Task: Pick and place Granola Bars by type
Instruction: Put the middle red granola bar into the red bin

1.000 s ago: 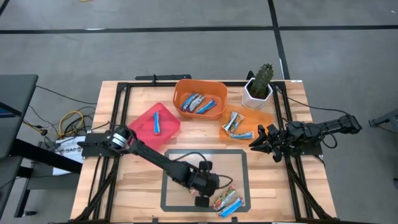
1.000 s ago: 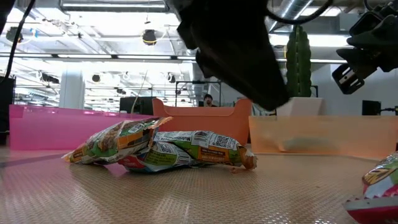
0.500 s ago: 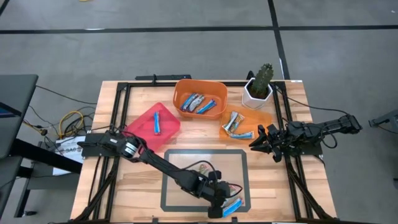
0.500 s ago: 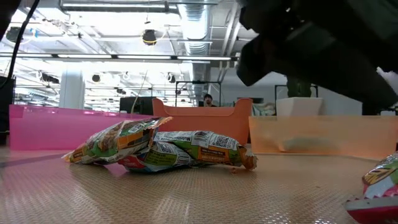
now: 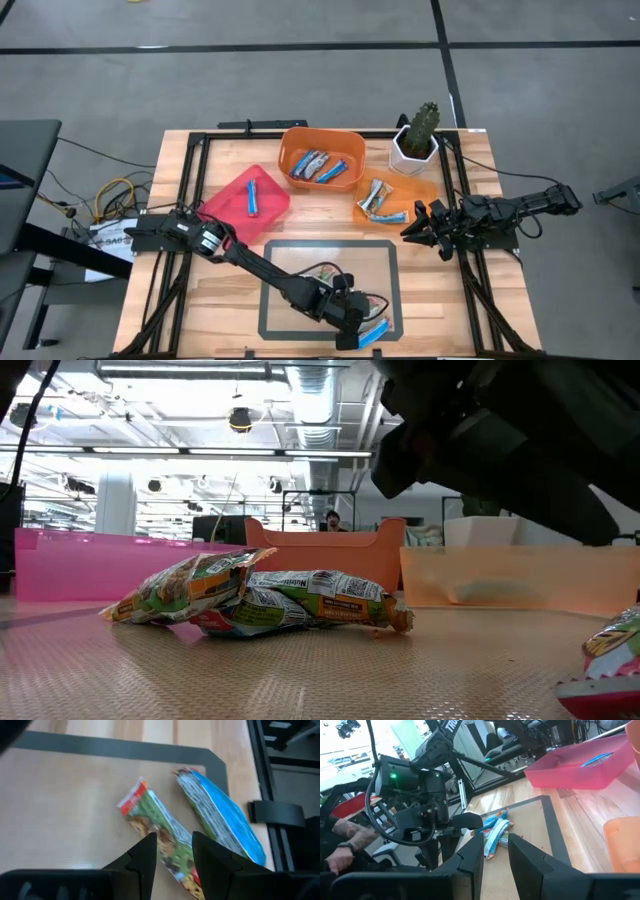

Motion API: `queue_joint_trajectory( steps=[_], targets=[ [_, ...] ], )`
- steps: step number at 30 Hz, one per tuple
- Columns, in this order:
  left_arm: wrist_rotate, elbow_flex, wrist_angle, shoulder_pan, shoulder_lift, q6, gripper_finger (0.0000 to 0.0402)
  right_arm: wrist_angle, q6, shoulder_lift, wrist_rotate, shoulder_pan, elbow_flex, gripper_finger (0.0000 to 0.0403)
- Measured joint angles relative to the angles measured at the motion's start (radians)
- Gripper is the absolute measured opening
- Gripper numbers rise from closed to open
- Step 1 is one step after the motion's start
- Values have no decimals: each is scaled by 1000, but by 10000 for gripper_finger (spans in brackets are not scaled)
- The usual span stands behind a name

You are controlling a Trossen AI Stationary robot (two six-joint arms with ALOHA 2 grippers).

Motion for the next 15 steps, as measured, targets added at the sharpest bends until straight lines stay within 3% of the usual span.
queue_joint_trajectory(
  steps=[11, 15],
  targets=[
    [-107, -19, 19, -42, 0, -30, 117, 0, 0, 0, 0, 0, 0, 82],
    [-69, -19, 38, -46, 14, -70, 119, 0, 0, 0, 0, 0, 0, 82]
  ],
)
